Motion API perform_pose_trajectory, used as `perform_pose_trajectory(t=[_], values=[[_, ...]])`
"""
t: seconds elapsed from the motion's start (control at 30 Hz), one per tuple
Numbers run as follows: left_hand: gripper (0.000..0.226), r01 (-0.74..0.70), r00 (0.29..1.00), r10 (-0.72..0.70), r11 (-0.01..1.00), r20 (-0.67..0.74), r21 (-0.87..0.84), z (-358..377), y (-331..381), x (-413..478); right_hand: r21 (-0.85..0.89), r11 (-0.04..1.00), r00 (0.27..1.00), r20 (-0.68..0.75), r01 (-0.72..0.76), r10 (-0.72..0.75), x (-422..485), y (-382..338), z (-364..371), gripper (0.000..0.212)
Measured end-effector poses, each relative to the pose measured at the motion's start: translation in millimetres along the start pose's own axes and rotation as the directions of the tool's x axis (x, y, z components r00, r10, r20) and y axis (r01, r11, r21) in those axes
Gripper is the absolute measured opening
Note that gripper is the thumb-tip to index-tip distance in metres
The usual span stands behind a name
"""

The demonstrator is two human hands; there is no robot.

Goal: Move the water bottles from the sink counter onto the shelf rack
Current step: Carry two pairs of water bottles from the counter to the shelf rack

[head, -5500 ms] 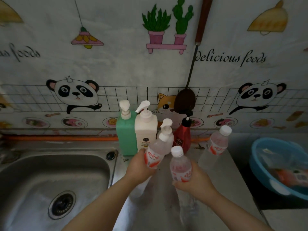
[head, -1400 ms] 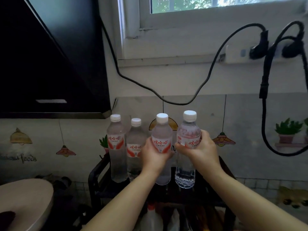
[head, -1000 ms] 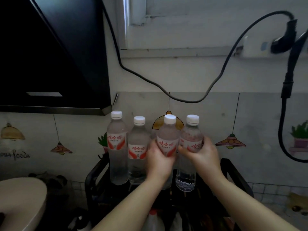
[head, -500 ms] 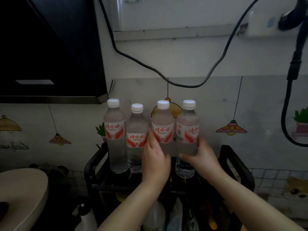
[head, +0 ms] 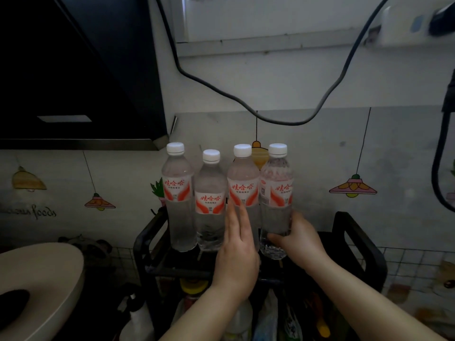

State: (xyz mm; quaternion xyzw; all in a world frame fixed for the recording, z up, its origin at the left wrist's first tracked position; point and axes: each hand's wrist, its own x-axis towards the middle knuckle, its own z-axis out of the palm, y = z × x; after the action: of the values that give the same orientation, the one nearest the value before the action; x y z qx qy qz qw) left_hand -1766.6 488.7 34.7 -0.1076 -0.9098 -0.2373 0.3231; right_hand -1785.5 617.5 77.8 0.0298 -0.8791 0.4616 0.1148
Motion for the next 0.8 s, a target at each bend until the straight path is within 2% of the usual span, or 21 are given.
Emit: perform_pose_trajectory(t=[0.13,0.27,0.4,0.5,0.67,0.8], values=[[0.127,0.023,1.0,-0.023,0.999,0.016,0.023,-1.6,-3.6,0.6,0.014,1.0,1.0,-0.009,-0.002,0.002,1.5,-0.2,4.9,0.049],[0.11,0.043,0.999,-0.043,0.999,0.027,0.003,-4.6,-5.9,2.6,-0.002,1.0,1.0,-0.017,-0.011,0.011,2.2,-2.4,11.3,0.049],[0.113,0.001,0.999,-0.002,1.0,0.042,0.021,-7.1,-10.4,4.0,-0.049,0.999,1.0,-0.001,-0.01,0.01,2.9,-4.0,13.2,0.05],[0.107,-0.025,0.999,0.023,0.999,0.034,0.041,-12.8,-6.8,3.9,-0.087,0.996,1.0,0.022,-0.001,0.003,2.2,-4.6,10.8,0.054],[0.097,0.017,0.997,-0.02,0.999,0.078,0.042,-25.0,0.9,1.4,-0.1,0.995,0.998,0.061,-0.01,0.016,-2.7,-4.7,4.3,0.055],[0.089,0.05,0.991,-0.059,0.996,0.12,0.075,-36.1,10.2,-2.6,-0.181,0.983,0.997,0.075,0.012,0.001,-11.0,-7.3,-4.6,0.057]])
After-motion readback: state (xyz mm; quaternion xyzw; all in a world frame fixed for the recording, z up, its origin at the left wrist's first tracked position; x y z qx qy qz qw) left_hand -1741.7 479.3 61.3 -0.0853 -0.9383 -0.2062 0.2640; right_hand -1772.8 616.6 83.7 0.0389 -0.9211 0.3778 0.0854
